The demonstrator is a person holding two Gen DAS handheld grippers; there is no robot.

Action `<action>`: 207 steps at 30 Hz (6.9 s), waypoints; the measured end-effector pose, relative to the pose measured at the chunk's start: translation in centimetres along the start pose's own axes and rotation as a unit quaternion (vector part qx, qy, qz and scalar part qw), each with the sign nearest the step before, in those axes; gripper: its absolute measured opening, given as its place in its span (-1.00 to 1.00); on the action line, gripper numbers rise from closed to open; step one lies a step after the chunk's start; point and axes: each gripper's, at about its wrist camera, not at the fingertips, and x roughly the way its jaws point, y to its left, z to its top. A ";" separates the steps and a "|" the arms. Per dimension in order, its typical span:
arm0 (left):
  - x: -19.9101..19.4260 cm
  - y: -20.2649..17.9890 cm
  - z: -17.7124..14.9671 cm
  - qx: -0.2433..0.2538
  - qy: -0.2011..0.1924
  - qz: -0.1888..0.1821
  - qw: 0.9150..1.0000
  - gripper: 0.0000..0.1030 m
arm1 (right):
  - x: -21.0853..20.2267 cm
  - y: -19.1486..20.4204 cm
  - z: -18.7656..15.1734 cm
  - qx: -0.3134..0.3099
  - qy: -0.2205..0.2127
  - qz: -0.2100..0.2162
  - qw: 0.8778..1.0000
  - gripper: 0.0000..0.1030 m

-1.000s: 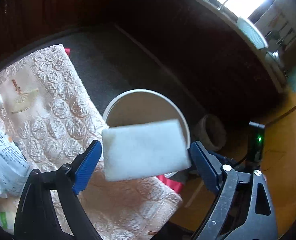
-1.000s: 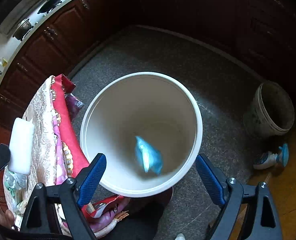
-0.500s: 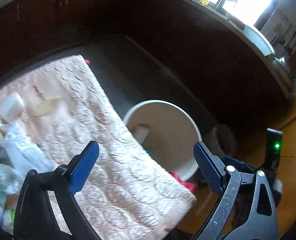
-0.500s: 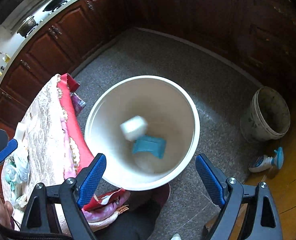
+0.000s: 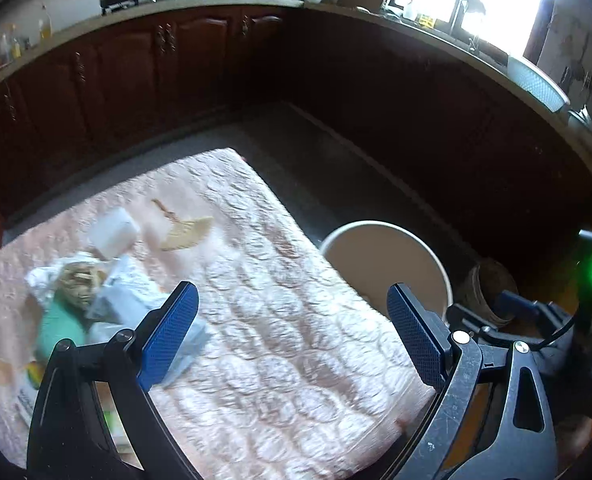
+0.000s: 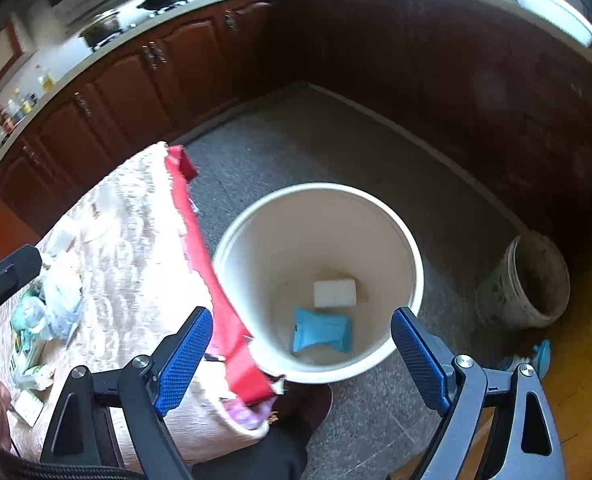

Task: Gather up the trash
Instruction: 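Move both open tools back over the table, then grasp the crumpled tissue with the left tool while the right tool grasps the plastic bag, then carry tissue and plastic bag over the bucket and open both tools, then move both open tools back over the table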

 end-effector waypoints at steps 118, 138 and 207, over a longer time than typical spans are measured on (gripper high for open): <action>-5.6 5.7 2.3 -0.016 -0.004 -0.069 0.997 -0.75 | -6.5 8.4 0.3 -0.096 -0.074 0.185 0.975 -0.72; 2.5 -0.6 2.8 -0.003 0.056 -0.101 0.993 -0.75 | -2.7 0.0 2.1 -0.027 -0.059 0.118 0.991 -0.72; -1.9 10.3 -2.2 -0.045 -0.006 0.026 0.999 0.40 | -1.9 8.3 0.8 -0.067 -0.035 0.102 0.992 0.16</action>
